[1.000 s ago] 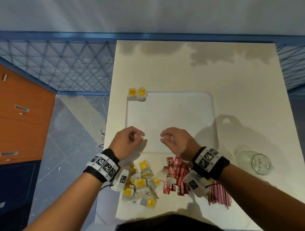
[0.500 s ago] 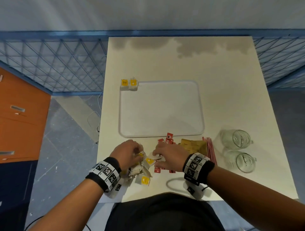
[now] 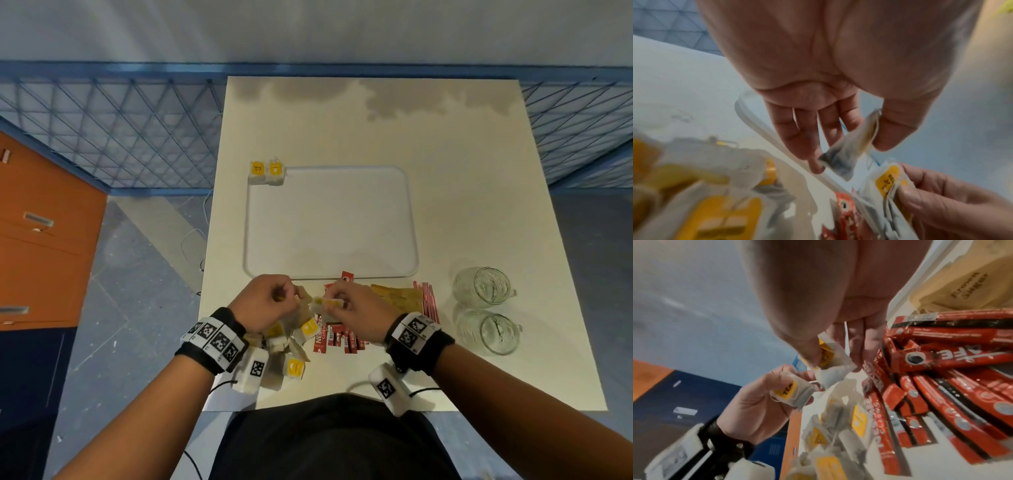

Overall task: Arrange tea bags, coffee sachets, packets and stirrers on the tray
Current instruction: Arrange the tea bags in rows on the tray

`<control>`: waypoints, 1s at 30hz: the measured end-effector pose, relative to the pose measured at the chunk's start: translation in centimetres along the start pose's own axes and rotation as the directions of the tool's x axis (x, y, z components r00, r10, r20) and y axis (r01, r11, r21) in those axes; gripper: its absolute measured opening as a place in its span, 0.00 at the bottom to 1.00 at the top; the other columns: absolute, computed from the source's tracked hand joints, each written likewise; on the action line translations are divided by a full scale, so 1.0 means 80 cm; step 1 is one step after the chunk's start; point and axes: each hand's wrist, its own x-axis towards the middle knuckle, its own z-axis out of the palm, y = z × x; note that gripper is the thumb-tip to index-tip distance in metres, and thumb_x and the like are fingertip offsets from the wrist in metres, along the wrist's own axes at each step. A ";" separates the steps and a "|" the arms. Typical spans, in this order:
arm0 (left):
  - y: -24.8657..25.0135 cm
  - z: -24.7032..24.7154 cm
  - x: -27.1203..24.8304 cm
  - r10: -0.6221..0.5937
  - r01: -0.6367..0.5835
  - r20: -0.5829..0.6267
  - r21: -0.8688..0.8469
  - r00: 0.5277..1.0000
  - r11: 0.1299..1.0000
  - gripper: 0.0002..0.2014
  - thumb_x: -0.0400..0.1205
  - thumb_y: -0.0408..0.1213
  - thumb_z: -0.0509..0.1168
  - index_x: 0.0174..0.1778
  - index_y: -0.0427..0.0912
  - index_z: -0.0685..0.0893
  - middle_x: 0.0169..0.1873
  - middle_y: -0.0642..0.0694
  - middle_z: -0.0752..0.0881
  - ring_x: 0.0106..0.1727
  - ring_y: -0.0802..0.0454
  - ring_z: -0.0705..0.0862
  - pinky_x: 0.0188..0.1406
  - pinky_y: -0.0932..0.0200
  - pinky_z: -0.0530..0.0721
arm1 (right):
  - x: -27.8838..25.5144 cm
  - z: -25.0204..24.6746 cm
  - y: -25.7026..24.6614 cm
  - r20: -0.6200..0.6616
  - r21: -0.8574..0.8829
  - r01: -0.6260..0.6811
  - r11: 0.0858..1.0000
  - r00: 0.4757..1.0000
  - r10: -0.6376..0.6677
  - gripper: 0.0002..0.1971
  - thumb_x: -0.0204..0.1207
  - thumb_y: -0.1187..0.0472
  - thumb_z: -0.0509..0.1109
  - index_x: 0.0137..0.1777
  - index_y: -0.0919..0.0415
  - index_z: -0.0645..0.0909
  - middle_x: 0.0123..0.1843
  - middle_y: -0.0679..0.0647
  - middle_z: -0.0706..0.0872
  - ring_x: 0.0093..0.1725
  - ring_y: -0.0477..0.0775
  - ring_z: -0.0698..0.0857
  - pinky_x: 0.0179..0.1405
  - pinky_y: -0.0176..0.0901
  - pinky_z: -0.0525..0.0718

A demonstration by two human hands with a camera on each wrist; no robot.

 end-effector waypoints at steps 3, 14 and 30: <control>0.015 0.000 0.006 -0.048 0.046 -0.002 -0.238 0.999 0.970 0.11 0.83 0.23 0.65 0.35 0.37 0.79 0.46 0.42 0.94 0.53 0.52 0.92 0.50 0.53 0.88 | 0.003 -0.008 -0.002 -0.021 0.076 -0.010 0.997 1.000 0.011 0.04 0.87 0.45 0.66 0.54 0.42 0.79 0.51 0.49 0.89 0.46 0.57 0.89 0.48 0.59 0.87; 0.033 0.012 0.033 -0.219 0.218 0.075 -0.614 0.973 0.758 0.14 0.85 0.48 0.69 0.58 0.41 0.85 0.52 0.37 0.90 0.50 0.37 0.92 0.40 0.52 0.90 | 0.038 -0.016 -0.025 -0.111 0.431 0.007 0.902 0.993 0.046 0.01 0.86 0.57 0.72 0.55 0.51 0.84 0.48 0.53 0.92 0.39 0.48 0.91 0.39 0.42 0.87; 0.036 -0.022 0.088 -0.211 0.101 -0.091 -0.656 0.973 0.748 0.10 0.83 0.29 0.72 0.57 0.28 0.86 0.39 0.36 0.88 0.43 0.40 0.85 0.40 0.54 0.86 | 0.130 -0.041 -0.059 -0.315 0.437 0.015 0.899 0.939 0.138 0.09 0.80 0.57 0.79 0.48 0.64 0.88 0.41 0.55 0.89 0.29 0.45 0.83 0.26 0.34 0.80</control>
